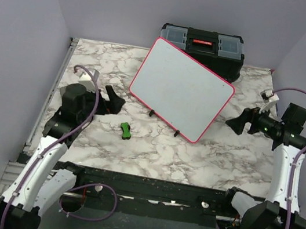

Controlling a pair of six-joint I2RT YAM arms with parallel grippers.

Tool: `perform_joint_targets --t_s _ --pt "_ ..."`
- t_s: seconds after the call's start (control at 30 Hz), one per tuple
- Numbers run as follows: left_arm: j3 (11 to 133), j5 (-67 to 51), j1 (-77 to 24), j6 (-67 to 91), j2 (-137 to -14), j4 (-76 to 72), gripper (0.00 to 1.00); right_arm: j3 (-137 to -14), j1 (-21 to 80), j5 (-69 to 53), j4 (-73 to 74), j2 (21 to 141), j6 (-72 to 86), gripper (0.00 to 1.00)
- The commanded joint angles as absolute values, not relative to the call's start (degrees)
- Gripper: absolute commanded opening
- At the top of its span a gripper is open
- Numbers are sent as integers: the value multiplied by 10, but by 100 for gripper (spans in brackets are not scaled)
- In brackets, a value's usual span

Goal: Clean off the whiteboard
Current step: Reset both arms

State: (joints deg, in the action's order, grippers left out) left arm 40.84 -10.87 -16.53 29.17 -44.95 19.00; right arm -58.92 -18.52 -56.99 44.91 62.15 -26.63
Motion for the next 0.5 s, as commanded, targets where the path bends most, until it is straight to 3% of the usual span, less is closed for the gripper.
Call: perform_joint_targets --t_s 0.0,0.07,0.23,0.47 --pt "471 -127 -77 277 -426 207 99 -541 -203 -280 176 581 38 100" --pt "492 -125 -62 253 -423 232 99 -537 -202 -197 144 567 59 100" --pt "504 -131 -60 234 -396 255 99 -551 -202 -233 159 556 7 100" --pt "500 -101 -59 209 -345 269 99 -566 -202 -181 178 580 77 100"
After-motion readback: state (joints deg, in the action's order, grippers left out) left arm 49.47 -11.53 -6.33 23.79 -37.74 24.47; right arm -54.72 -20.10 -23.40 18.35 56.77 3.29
